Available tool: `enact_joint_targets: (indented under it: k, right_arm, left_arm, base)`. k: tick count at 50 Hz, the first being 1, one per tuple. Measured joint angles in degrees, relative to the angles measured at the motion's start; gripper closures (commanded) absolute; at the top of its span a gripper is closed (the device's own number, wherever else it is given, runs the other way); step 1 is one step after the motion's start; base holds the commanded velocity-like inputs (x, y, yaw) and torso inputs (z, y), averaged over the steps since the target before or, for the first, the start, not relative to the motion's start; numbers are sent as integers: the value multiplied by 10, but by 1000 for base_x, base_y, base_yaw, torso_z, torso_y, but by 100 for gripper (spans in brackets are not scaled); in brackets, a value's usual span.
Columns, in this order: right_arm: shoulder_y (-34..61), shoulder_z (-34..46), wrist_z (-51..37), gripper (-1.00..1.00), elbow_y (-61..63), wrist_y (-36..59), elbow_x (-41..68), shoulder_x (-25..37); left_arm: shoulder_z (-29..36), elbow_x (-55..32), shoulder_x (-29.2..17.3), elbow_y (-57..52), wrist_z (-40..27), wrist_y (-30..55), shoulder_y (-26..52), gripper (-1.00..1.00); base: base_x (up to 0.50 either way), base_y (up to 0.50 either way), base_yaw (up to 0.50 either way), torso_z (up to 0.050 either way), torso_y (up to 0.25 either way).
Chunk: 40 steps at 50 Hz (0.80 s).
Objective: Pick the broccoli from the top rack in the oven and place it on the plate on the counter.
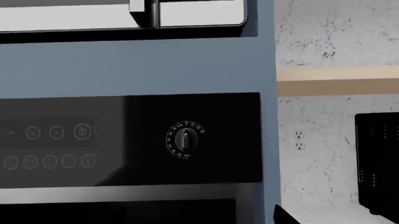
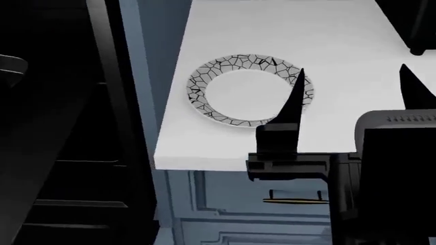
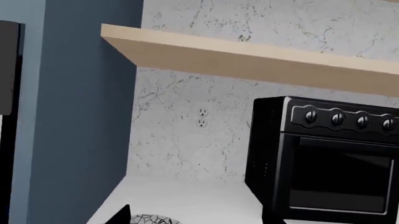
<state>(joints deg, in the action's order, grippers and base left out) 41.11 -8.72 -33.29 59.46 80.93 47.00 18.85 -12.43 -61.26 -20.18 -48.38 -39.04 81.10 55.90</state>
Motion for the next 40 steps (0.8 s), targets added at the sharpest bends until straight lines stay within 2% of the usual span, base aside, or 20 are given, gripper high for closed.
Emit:
enact_joint_targets:
  k: [11,19,29,40]
  right_arm:
    - [25,-44,-96,-100,2,25,140,29]
    - [49,-73,-219,-100,-5,15,300,73]
    - [125,-27,-419,-100,-20,-54,510,163]
    - [144,-7,-490,-100,-24,-84,578,203]
  left_arm:
    - [28,26,-25,11,10,-31,-13,-100]
    - [50,55,-40,20,23,-62,-35,-100]
    - [79,89,-50,32,39,-100,-59,-100]
    - [91,93,-53,31,39,-111,-66,-100]
  base:
    - [0,500,0,43,148]
    - [0,360,0,43,148]
    - [82,50,0,43,149]
    - [85,491,0,43,148]
